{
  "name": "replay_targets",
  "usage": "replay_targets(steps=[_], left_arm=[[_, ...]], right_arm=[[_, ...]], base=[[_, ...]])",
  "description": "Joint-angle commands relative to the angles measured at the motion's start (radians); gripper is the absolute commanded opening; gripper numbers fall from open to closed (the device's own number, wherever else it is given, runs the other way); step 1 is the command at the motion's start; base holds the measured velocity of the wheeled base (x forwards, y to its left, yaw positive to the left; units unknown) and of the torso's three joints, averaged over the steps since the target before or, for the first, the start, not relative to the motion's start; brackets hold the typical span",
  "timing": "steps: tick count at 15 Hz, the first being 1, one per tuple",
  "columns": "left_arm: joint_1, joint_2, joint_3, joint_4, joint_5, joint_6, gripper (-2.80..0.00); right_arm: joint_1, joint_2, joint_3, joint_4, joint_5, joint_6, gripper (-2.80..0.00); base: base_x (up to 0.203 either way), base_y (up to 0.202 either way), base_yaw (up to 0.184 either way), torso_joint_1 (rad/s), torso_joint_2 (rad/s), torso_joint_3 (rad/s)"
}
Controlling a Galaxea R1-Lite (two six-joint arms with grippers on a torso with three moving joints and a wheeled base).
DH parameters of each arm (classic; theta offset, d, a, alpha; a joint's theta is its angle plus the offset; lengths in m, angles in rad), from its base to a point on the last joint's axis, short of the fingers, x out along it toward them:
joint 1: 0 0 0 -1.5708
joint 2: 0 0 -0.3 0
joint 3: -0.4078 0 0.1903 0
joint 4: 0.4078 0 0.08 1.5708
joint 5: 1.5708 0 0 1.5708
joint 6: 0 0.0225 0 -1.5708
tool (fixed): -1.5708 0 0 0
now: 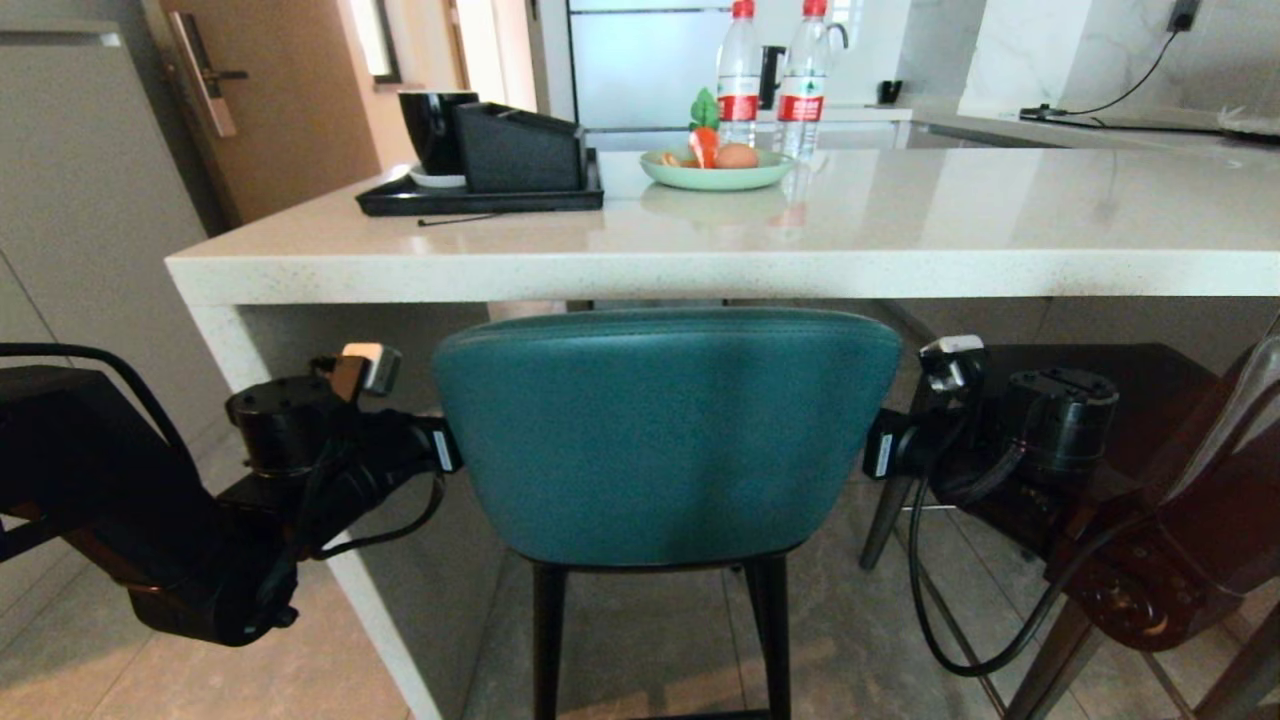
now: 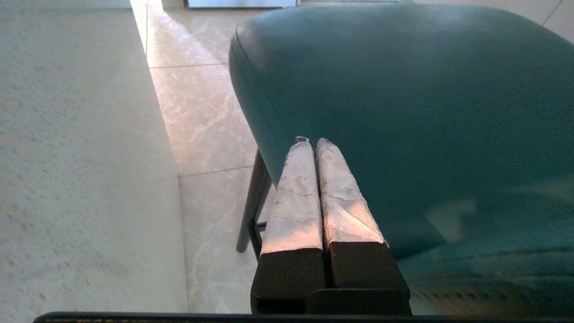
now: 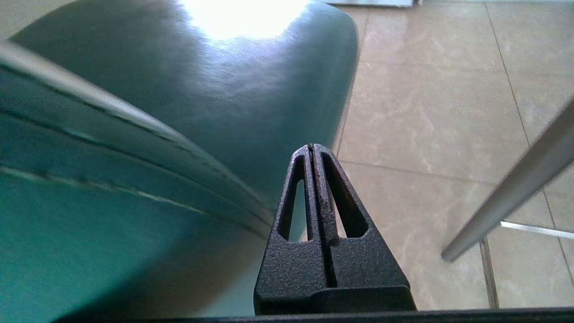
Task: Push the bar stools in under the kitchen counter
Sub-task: Pull the blue chair out from under the dining table
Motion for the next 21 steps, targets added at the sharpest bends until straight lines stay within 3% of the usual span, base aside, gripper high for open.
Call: replay_targets(steps=[1,11,14,18,21], left_arm=[[-0.033,-0.017,0.013,-0.007,-0.001,-0.001,-2.80],[-0.162,-0.073,0.107,-0.011,0.030,-0.003,-2.80],[-0.125,-0.070,0.114,-0.011,0.047,-0.002,-2.80],[0.008,-0.003,0.083,-0.041,0.044,0.003,-2.80],[0.046,0.088,0.011,-0.115,0.043,0.012,-2.80]], right_arm=[[0.020,0.004,-0.020,-0.007,0.002,-0.015,-2.80],[0.112,-0.018,-0.013,-0.007,-0.003,-0.023,-2.80],[0.097,-0.032,0.045,-0.012,-0.003,-0.023,-2.80],[-0.064,0.003,0.093,-0.086,-0.001,-0.021,-2.80],[-0.108,0.043,0.048,-0.111,-0.001,-0.025,-2.80]], base=[[0.000,0.000,0.000,0.000,0.00,0.000],[0.000,0.000,0.000,0.000,0.00,0.000],[0.000,0.000,0.000,0.000,0.00,0.000],[0.000,0.000,0.000,0.000,0.00,0.000],[0.000,0.000,0.000,0.000,0.00,0.000]])
